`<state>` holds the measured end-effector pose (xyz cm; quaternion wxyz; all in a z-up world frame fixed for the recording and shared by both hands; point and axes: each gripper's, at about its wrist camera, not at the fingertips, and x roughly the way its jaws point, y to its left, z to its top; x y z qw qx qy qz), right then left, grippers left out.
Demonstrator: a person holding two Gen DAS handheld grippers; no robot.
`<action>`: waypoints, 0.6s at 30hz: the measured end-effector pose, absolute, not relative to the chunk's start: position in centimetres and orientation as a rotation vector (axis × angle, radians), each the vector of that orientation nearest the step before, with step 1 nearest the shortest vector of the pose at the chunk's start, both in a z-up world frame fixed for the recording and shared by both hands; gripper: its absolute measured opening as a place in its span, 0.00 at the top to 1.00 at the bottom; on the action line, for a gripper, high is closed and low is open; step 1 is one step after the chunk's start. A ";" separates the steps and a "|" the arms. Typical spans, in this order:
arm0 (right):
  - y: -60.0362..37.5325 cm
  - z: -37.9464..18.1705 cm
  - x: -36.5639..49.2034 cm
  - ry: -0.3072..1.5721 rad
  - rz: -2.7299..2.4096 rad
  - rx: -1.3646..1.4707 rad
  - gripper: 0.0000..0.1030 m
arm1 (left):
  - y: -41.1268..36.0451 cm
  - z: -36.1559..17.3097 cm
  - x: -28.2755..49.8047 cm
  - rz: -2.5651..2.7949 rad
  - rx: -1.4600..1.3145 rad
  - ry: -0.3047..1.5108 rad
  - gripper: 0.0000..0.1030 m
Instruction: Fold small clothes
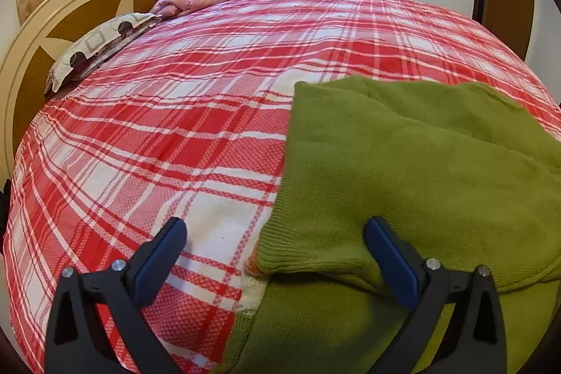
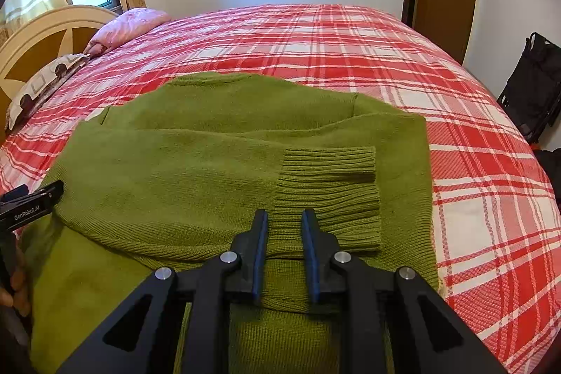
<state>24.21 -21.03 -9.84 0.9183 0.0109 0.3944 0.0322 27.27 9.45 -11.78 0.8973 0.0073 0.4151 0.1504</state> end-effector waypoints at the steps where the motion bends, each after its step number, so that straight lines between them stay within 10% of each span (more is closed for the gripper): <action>1: -21.0 -9.8 24.2 0.810 0.065 0.020 0.80 | 9.4 -11.8 27.3 0.313 0.017 0.858 0.00; 16: -21.6 -6.9 18.0 0.816 0.117 0.053 0.70 | 10.5 -11.4 25.2 0.242 -0.033 0.881 0.00; 18: -22.3 -6.1 14.9 0.802 0.140 0.058 0.55 | 10.2 -11.0 22.7 0.220 0.012 0.856 0.00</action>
